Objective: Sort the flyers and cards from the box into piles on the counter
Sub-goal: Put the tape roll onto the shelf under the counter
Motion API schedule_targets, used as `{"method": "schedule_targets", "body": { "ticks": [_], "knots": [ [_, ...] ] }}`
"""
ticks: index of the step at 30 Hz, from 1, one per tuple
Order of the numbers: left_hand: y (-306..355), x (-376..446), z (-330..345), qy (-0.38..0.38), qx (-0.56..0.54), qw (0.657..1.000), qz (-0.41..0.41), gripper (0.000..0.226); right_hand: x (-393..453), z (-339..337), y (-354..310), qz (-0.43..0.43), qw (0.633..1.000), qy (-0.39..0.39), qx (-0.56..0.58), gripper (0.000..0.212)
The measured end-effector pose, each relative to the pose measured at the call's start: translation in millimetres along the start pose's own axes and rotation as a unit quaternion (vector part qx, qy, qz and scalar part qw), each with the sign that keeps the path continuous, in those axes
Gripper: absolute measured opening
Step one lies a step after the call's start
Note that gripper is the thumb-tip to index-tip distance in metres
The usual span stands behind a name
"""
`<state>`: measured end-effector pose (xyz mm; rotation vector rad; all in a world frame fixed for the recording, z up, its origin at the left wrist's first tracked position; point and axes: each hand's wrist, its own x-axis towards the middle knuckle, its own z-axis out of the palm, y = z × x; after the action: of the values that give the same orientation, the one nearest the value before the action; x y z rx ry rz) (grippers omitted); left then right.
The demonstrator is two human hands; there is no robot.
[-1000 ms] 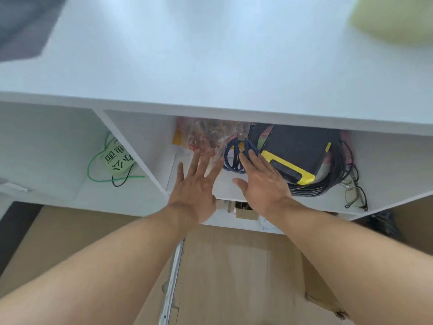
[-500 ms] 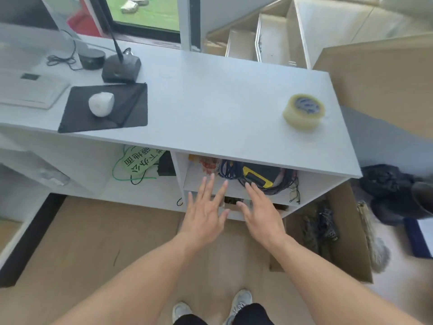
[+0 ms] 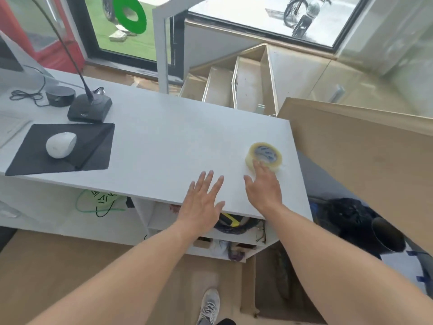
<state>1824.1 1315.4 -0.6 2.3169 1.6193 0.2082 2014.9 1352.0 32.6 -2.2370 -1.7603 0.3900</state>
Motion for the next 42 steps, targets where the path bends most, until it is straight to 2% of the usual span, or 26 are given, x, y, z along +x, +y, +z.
{"method": "schedule_targets", "body": {
  "ticks": [5, 9, 17, 23, 27, 34, 39, 42],
  "knots": [
    [10.1, 49.0, 14.5, -0.004, -0.019, 1.000, -0.020, 0.067, 60.9, 3.6, 30.8, -0.006, 0.997, -0.018, -0.075, 0.060],
    [-7.7, 51.5, 35.6, -0.039, -0.026, 0.998, -0.041, 0.070, 72.6, 24.4, 47.2, -0.017, 0.991, -0.049, -0.125, 0.064],
    [-8.7, 51.8, 54.9, -0.025, 0.102, 0.994, -0.044, 0.075, 82.7, 42.5, 52.3, -0.026, 0.998, 0.030, -0.042, 0.049],
    [-6.1, 51.0, 50.6, -0.053, 0.099, 0.992, -0.051, 0.074, 81.1, 40.1, 48.1, -0.016, 0.999, 0.043, -0.022, 0.041],
    [-9.1, 36.7, 48.7, -0.060, 0.089, 0.994, -0.031, 0.074, 63.3, 39.9, 41.5, -0.019, 0.998, 0.033, -0.041, 0.040],
    [-34.2, -38.7, 49.5, -0.047, 0.081, 0.996, -0.006, 0.076, 11.2, 40.4, 11.6, -0.011, 0.999, 0.011, -0.045, 0.038],
    [-50.9, -82.6, 40.9, -0.027, 0.047, 0.998, -0.022, 0.075, -35.7, 45.0, -11.2, -0.046, 0.996, -0.026, -0.068, 0.040],
    [-56.9, -108.0, 35.1, -0.017, 0.013, 0.999, -0.030, 0.075, -74.8, 54.3, -24.0, -0.089, 0.993, -0.012, -0.082, 0.036]
  ]
}}
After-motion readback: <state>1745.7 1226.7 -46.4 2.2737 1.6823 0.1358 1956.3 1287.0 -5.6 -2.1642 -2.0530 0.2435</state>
